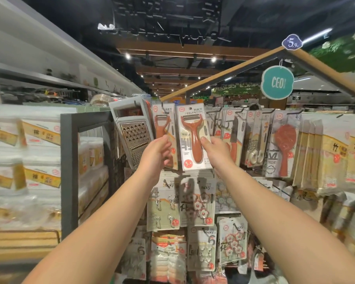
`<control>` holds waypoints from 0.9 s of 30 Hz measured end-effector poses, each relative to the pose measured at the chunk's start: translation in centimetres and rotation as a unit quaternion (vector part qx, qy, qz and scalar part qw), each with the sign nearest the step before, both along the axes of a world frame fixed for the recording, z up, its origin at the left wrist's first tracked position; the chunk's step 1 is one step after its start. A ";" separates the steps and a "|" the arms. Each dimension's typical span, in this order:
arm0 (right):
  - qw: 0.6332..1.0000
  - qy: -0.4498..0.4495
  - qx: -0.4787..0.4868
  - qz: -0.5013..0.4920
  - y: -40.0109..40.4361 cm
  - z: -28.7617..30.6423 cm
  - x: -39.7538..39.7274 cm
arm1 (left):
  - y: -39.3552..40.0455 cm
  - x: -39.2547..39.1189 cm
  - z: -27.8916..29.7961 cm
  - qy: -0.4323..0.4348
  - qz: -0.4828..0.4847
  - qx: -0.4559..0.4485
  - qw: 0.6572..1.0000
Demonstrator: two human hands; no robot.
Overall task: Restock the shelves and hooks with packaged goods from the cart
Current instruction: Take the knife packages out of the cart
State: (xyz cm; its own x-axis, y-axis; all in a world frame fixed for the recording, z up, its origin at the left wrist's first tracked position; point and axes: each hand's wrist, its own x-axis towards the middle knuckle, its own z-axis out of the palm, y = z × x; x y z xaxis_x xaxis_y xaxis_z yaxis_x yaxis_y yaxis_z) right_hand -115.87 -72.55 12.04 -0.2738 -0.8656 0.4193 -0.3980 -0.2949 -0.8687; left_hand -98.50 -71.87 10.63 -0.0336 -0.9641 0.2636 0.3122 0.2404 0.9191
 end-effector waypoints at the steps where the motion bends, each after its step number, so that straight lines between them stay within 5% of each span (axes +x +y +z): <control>1: 1.000 -0.002 0.000 -0.005 -0.2 0.1 0.1 | 0.0 0.3 -0.2 0.002 0.000 0.009 1.000; 14: 0.998 0.011 0.062 -0.002 -1.0 -0.2 0.1 | 0.3 1.1 -1.2 -0.045 -0.071 0.069 0.994; 21: 0.983 -0.088 0.163 -0.001 4.6 -9.6 -3.6 | 2.6 -2.8 -6.8 -0.076 -0.126 0.086 0.985; 27: 0.964 -0.109 0.230 -0.073 15.7 -20.6 -8.7 | 7.5 -9.8 -16.5 -0.176 -0.266 0.093 0.943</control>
State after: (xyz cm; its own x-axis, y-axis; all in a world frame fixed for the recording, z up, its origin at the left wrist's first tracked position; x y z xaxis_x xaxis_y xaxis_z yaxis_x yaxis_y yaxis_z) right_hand -124.56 -56.87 -8.56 -0.4446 -0.8920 -0.0811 -0.1987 0.1865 -0.9621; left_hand -108.29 -64.42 -5.92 -0.5790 -0.8149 -0.0251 0.0114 -0.0389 0.9992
